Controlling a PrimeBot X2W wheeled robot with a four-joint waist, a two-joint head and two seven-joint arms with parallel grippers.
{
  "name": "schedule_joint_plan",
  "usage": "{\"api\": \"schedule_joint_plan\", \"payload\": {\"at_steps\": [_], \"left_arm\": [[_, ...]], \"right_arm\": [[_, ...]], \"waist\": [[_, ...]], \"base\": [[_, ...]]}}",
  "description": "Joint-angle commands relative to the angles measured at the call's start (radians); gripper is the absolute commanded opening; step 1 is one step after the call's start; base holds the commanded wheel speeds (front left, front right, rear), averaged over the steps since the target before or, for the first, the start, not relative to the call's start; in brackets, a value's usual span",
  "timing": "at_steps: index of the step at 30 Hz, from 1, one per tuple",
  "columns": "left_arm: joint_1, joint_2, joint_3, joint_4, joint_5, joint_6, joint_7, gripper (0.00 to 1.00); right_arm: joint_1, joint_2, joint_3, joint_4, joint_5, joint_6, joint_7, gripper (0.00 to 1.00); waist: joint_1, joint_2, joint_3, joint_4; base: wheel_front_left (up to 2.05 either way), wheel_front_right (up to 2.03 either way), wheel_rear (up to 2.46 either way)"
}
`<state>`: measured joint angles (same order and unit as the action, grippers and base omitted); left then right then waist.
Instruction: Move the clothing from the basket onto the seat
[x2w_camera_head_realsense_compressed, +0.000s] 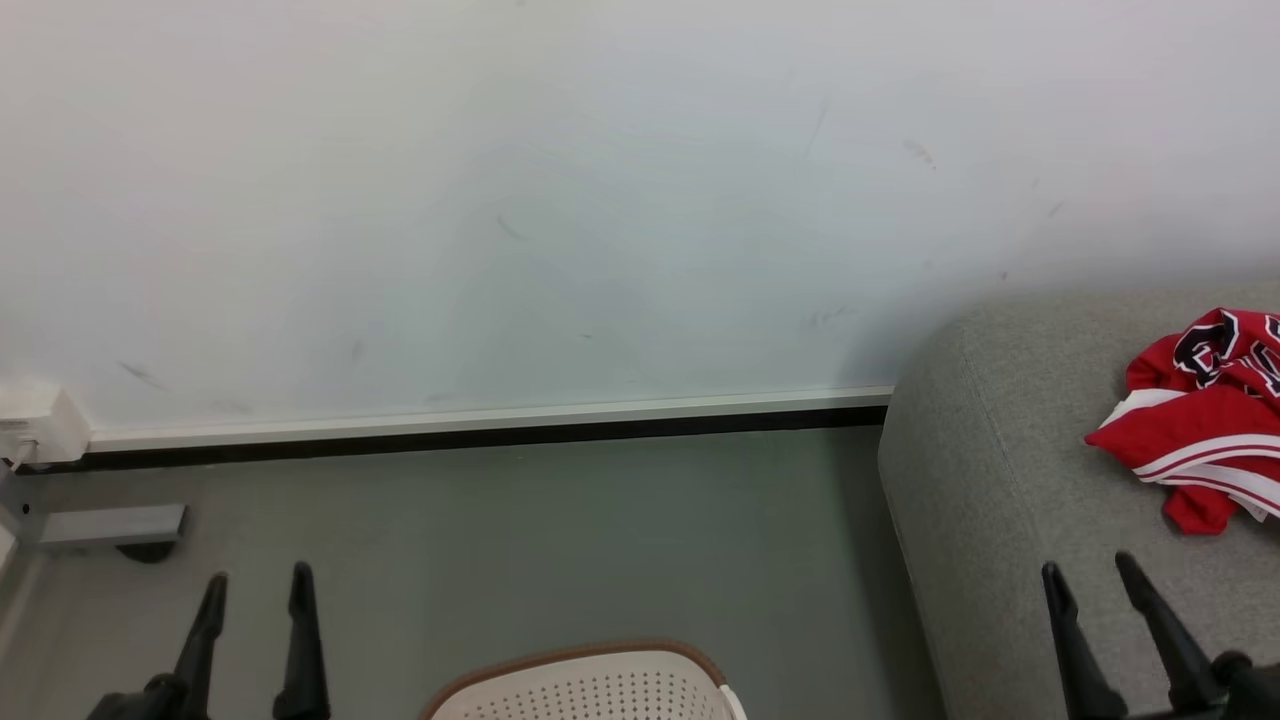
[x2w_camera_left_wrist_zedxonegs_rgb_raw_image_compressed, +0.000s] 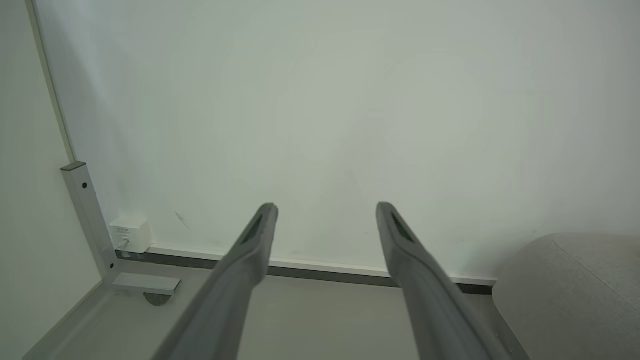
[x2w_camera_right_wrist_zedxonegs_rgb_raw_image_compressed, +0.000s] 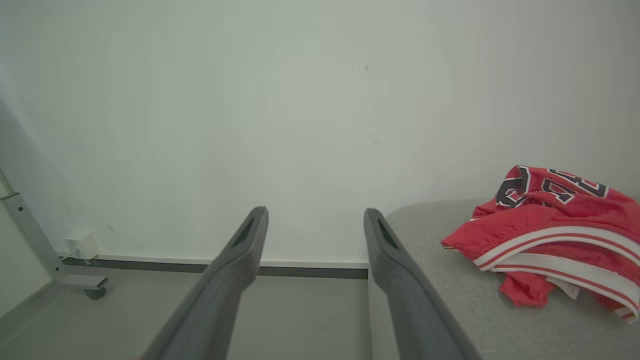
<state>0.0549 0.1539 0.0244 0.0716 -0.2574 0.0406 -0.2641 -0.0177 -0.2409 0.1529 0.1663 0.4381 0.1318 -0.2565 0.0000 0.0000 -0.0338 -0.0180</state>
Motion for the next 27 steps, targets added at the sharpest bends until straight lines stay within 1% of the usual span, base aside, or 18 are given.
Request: {"api": "schedule_joint_plan", "payload": {"at_steps": [1,5,8,15,22,27], "left_arm": [[0.026,-0.014,0.018,-0.012,0.030,-0.008,0.000,1.00],[0.055,-0.048,0.046,-0.021,0.071,-0.024,0.000,1.00],[0.060,-0.066,0.055,-0.023,0.093,-0.038,0.000,1.00],[0.049,-0.085,0.075,-0.014,0.111,-0.063,0.000,1.00],[0.034,-0.094,0.094,-0.001,0.129,-0.088,0.000,1.00],[0.030,-0.097,0.101,0.005,0.134,-0.098,0.000,1.00]], "right_arm": [[0.030,0.003,-0.004,0.012,-0.026,-0.002,-0.007,1.00],[0.045,0.005,-0.003,0.023,-0.052,-0.002,-0.010,1.00],[0.029,0.005,-0.007,0.017,-0.057,-0.002,-0.009,1.00],[0.008,0.009,-0.009,0.008,-0.064,-0.002,-0.009,1.00],[0.003,0.015,0.000,0.008,-0.065,-0.002,-0.009,1.00],[-0.001,0.016,0.006,0.011,-0.061,-0.002,-0.009,1.00]], "waist": [[0.0000,0.0000,0.001,0.000],[0.0000,0.0000,0.003,0.001],[0.0000,0.0000,0.004,0.003],[0.0000,0.0000,0.001,0.006],[0.0000,0.0000,0.005,0.006],[0.0000,0.0000,0.010,0.002]], "base": [[0.00,0.00,0.00],[0.00,0.00,0.00],[0.00,0.00,0.00],[0.00,0.00,0.00],[0.00,0.00,0.00],[0.00,0.00,0.00]]}}
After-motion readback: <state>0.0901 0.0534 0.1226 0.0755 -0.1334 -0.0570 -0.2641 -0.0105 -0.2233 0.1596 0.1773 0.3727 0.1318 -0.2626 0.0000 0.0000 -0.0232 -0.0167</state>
